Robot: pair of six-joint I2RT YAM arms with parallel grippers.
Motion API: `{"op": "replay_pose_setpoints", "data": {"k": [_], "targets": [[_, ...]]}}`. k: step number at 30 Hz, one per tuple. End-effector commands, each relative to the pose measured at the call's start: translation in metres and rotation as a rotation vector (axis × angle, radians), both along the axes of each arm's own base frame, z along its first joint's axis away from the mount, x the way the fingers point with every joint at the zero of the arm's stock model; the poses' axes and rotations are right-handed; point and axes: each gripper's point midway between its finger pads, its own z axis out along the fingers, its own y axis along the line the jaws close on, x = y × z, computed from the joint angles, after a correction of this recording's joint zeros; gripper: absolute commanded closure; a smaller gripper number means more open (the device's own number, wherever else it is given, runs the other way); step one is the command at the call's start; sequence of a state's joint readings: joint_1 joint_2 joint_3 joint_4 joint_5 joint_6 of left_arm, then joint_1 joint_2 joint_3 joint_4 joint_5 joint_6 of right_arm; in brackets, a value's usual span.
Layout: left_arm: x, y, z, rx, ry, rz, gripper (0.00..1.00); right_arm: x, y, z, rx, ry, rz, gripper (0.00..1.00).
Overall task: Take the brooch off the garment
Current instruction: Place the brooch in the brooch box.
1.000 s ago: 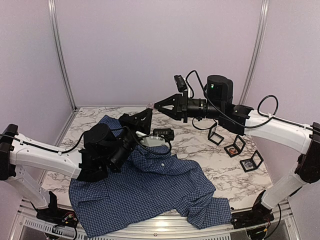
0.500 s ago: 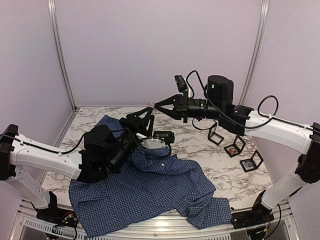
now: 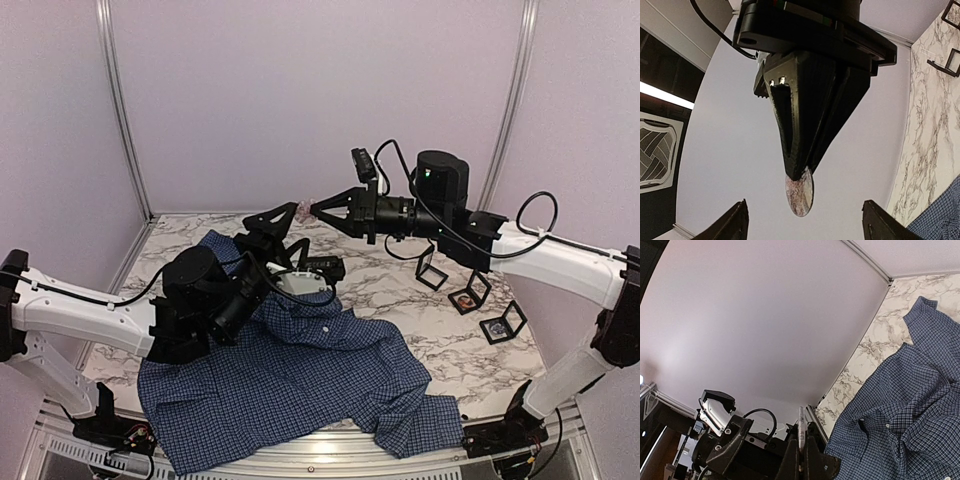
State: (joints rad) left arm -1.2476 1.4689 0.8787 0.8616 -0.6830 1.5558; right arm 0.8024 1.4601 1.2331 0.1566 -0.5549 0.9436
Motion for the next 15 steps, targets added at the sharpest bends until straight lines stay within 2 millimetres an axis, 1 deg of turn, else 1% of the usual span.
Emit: {"op": "replay_pose_setpoints", "data": {"k": [1,3,6,9,12,15], "targets": [[-0.002,0.009,0.008,-0.074,0.043,0.004,0.13,-0.002,-0.006,0.018,0.034,-0.055,-0.021,1.00],[-0.001,0.011,0.009,-0.099,0.060,0.006,0.07,0.000,-0.007,0.019,0.033,-0.057,-0.030,1.00],[0.000,0.016,0.012,-0.145,0.089,0.019,0.02,0.002,-0.009,0.018,0.030,-0.058,-0.043,1.00],[0.000,0.023,0.014,-0.204,0.141,0.024,0.01,0.007,-0.013,0.015,0.018,-0.062,-0.069,1.00],[-0.002,0.028,0.018,-0.309,0.242,-0.005,0.01,0.014,-0.020,0.010,0.005,-0.066,-0.102,1.00],[-0.006,0.034,0.024,-0.421,0.339,-0.044,0.01,0.022,-0.029,0.001,-0.017,-0.067,-0.145,1.00]]}}
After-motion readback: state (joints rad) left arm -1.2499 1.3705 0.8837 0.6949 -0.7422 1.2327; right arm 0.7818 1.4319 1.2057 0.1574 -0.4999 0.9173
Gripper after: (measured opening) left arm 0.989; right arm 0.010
